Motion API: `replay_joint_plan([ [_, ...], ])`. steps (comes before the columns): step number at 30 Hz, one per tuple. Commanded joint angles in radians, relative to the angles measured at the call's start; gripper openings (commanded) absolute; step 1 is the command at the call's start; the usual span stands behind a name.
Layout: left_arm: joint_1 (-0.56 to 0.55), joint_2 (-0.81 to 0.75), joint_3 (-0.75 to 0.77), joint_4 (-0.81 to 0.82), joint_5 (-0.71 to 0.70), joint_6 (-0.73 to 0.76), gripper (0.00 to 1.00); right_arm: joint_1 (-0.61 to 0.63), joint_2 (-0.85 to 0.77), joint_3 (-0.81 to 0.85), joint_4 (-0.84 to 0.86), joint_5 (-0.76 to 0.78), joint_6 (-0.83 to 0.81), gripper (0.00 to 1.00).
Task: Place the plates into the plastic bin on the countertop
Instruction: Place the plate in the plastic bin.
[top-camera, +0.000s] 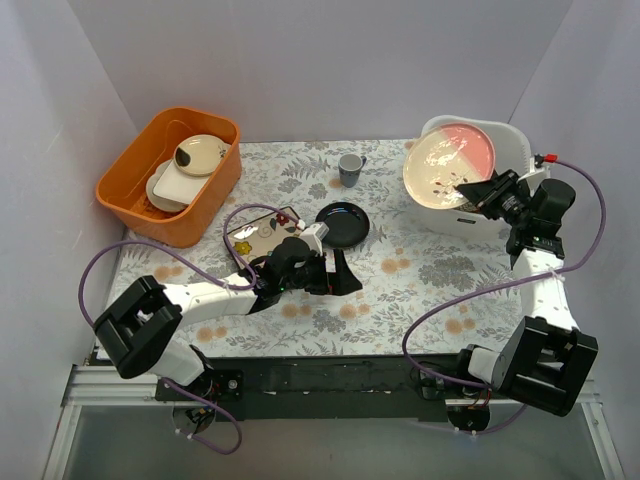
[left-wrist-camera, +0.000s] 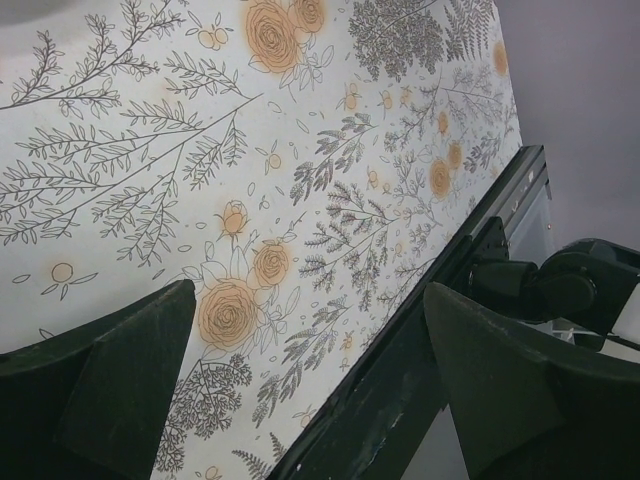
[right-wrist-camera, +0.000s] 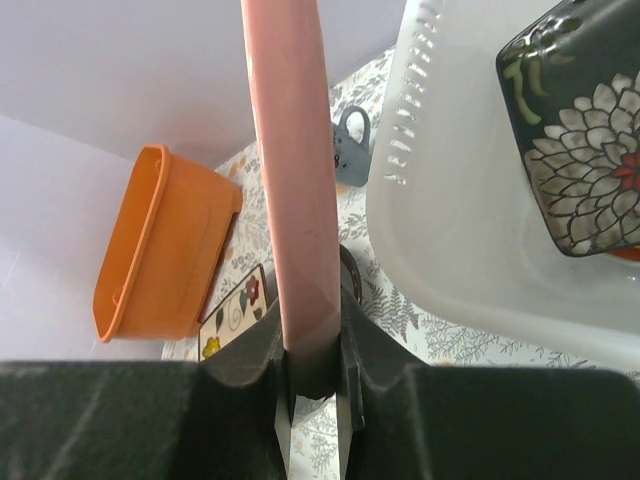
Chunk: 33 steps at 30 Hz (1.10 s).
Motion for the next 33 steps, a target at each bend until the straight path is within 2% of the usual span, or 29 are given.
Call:
replay_joint_plan([
  [1, -0.005, 0.012, -0.001, 0.031, 0.027, 0.003, 0.98, -0.019, 0.005, 0.037, 0.238, 0.008, 0.079, 0.01],
  [19, -0.005, 0.182, 0.122, 0.030, 0.154, 0.064, 0.98, -0.103, 0.151, 0.071, 0.288, 0.058, 0.101, 0.01],
  [28, -0.003, 0.170, 0.114, 0.010, 0.145, 0.064, 0.98, -0.105, 0.255, 0.092, 0.364, 0.052, 0.173, 0.01],
  [33, -0.003, 0.170, 0.121, -0.001, 0.140, 0.061, 0.98, -0.106, 0.270, 0.117, 0.340, 0.071, 0.161, 0.01],
])
